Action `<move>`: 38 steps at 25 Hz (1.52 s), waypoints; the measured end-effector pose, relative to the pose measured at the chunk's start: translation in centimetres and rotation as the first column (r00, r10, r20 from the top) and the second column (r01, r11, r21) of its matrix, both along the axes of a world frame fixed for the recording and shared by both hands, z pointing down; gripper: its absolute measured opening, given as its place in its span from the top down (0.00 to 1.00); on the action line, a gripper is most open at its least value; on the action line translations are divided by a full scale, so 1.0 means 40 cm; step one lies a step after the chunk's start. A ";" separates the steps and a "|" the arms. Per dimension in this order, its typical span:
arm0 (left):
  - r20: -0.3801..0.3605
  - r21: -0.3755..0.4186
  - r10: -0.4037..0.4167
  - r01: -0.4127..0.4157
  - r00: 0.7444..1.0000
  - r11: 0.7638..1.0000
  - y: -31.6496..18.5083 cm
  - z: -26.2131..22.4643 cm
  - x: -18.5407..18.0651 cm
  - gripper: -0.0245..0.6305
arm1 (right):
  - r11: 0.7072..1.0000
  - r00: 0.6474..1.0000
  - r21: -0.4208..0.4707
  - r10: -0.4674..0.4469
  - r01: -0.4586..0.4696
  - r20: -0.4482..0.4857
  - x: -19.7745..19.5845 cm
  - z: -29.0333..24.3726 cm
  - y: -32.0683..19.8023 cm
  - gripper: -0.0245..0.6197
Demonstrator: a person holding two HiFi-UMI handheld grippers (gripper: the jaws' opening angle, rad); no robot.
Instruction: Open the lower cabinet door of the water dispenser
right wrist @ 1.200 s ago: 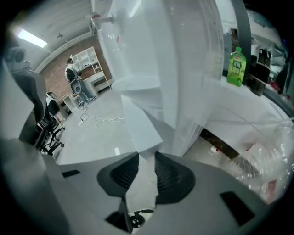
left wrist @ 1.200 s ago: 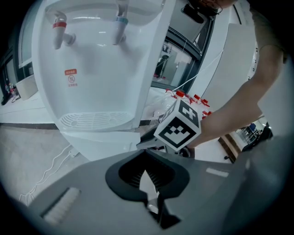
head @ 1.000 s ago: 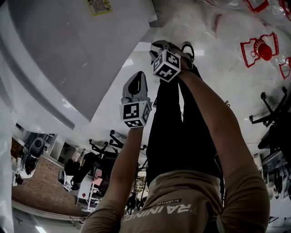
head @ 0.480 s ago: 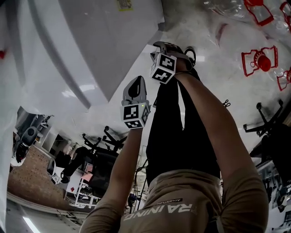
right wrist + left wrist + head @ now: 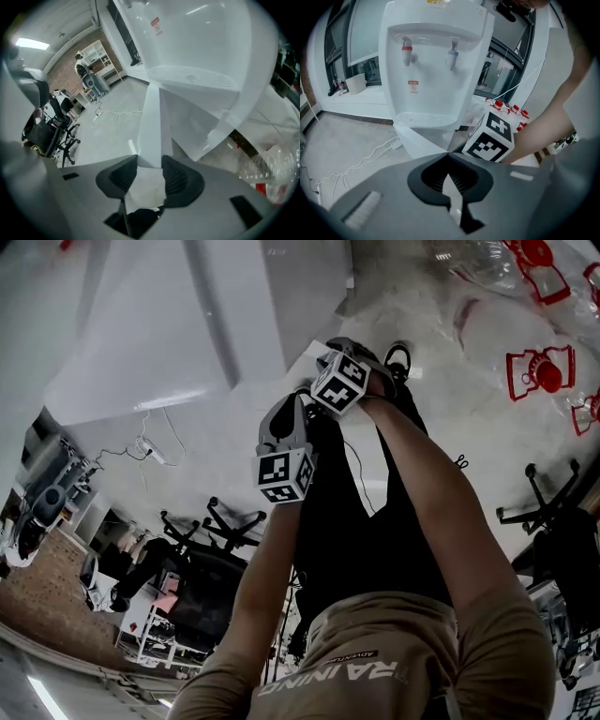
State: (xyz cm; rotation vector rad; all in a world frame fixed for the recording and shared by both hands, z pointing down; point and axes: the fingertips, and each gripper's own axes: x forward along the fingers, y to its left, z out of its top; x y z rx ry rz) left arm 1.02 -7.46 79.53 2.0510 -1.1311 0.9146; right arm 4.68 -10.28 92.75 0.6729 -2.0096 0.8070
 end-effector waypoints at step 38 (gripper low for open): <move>0.022 -0.027 -0.107 0.107 0.994 0.994 0.082 0.141 -0.935 0.96 | 0.978 0.974 -0.080 0.183 -0.194 -0.131 -0.753 0.043 0.061 0.78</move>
